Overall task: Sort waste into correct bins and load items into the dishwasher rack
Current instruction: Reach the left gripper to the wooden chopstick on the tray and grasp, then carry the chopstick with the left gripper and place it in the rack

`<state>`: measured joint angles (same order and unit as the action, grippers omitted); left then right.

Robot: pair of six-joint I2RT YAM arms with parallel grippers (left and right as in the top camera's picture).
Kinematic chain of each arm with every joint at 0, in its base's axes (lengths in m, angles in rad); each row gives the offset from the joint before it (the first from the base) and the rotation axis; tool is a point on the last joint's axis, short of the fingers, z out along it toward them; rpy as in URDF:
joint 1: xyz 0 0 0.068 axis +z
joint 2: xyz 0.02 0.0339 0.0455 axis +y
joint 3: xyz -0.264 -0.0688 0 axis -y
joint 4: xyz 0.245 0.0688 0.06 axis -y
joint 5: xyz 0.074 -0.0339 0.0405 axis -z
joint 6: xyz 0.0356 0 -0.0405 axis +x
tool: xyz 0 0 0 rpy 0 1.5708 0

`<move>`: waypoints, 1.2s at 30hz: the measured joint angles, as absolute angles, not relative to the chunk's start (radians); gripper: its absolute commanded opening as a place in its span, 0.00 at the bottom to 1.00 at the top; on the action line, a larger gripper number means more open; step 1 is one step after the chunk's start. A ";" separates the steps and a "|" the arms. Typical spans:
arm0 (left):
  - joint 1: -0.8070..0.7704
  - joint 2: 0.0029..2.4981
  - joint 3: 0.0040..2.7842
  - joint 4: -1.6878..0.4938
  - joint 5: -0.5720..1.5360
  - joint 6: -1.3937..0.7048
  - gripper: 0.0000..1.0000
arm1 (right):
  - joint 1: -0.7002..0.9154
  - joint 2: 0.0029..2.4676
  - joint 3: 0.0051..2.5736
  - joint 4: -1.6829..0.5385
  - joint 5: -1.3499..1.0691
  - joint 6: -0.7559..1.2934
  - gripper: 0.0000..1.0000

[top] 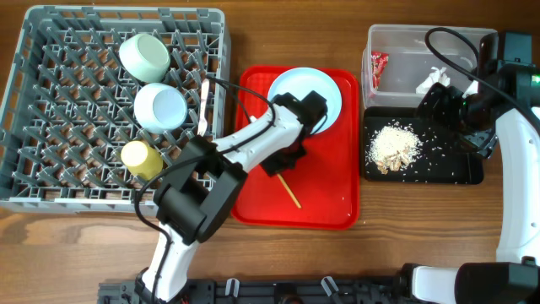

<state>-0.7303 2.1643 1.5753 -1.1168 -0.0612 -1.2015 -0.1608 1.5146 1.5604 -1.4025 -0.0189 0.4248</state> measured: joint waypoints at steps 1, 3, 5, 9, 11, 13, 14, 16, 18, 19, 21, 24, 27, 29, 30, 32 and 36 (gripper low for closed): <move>-0.719 2.152 1.568 -1.115 -0.086 -1.177 0.04 | -0.161 1.515 1.560 -1.403 -0.019 0.424 1.00; -0.711 2.109 1.557 -1.110 -0.136 -1.111 0.04 | -0.161 1.515 1.560 -1.403 -0.019 0.424 1.00; -0.710 2.040 1.556 -1.106 -0.176 -1.035 0.04 | -0.161 1.515 1.560 -1.403 -0.019 0.422 1.00; -0.694 1.881 1.556 -1.100 -0.244 -0.841 0.04 | -0.161 1.515 1.560 -1.403 -0.019 0.422 1.00; -0.662 1.826 1.556 -1.100 -0.263 -0.754 0.04 | -0.161 1.515 1.560 -1.403 -0.019 0.421 1.00; -0.602 1.774 1.555 -1.098 -0.273 -0.682 0.04 | -0.161 1.515 1.560 -1.403 -0.019 0.421 1.00; -0.571 1.754 1.555 -1.094 -0.275 -0.654 0.04 | -0.161 1.515 1.561 -1.403 -0.019 0.421 1.00; -0.495 1.709 1.555 -1.073 -0.284 -0.594 0.04 | -0.161 1.515 1.560 -1.403 -0.019 0.421 1.00; -0.432 1.684 1.555 -1.057 -0.289 -0.522 0.04 | -0.161 1.515 1.561 -1.403 -0.019 0.418 1.00; -0.401 1.682 1.555 -1.044 -0.287 -0.471 0.04 | -0.161 1.515 1.560 -1.404 -0.019 0.418 1.00; -0.348 1.683 1.555 -1.018 -0.275 -0.389 0.04 | -0.161 1.515 1.560 -1.404 -0.019 0.418 1.00; -0.285 1.683 1.555 -0.978 -0.225 -0.279 0.04 | -0.161 1.515 1.560 -1.406 -0.019 0.418 1.00; -0.228 1.685 1.555 -0.955 -0.156 -0.182 0.04 | -0.161 1.515 1.560 -1.406 -0.019 0.418 1.00; -0.207 1.698 1.555 -0.952 -0.113 -0.151 0.04 | -0.161 1.515 1.560 -1.406 -0.019 0.418 1.00; -0.207 1.708 1.555 -0.952 -0.099 -0.143 0.04 | -0.161 1.515 1.560 -1.406 -0.019 0.418 1.00; -0.207 1.745 1.555 -0.952 -0.075 -0.132 0.04 | -0.161 1.515 1.560 -1.406 -0.019 0.418 1.00; -0.207 1.824 1.555 -0.952 -0.043 -0.127 0.04 | -0.161 1.515 1.560 -1.410 -0.019 0.418 1.00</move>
